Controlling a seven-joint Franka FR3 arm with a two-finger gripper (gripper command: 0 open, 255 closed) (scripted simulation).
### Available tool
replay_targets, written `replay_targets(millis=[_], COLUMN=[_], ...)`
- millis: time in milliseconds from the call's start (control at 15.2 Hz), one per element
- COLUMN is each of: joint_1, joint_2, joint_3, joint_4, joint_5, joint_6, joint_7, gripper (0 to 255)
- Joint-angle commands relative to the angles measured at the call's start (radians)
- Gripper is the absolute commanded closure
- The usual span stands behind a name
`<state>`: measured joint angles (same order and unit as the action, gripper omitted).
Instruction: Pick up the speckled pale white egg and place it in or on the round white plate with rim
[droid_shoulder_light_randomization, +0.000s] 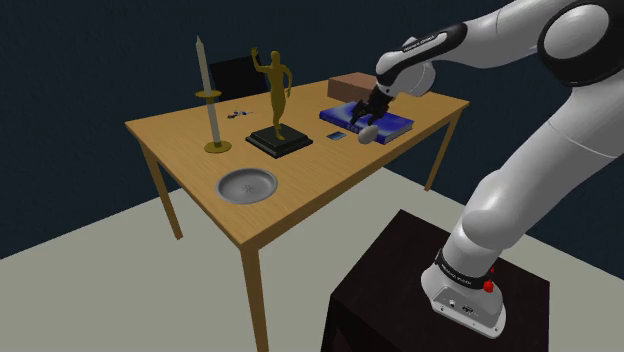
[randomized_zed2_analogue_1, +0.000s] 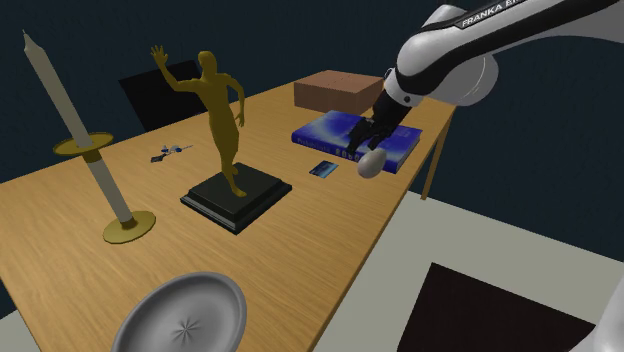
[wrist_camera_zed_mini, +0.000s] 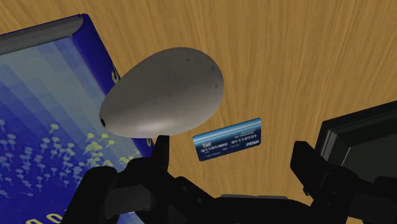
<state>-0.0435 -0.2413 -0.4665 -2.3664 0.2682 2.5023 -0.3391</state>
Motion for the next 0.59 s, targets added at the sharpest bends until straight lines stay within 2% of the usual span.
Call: replay_targets(millis=[0,264,330,528], joint_1=[-0.003,-0.001,-0.004,-0.003], joint_2=[0.004,0.003,0.001,0.001], joint_3=[-0.004,-0.006,-0.013,-0.020], joint_4=[-0.023,-0.023,-0.029,-0.037], joint_5=[-0.003,-0.004,-0.003,0.004], joint_6=[-0.048,-0.048,-0.046,-0.037], joint_7=[0.003,0.003,-0.008,-0.020], gripper=[0,0,255,255])
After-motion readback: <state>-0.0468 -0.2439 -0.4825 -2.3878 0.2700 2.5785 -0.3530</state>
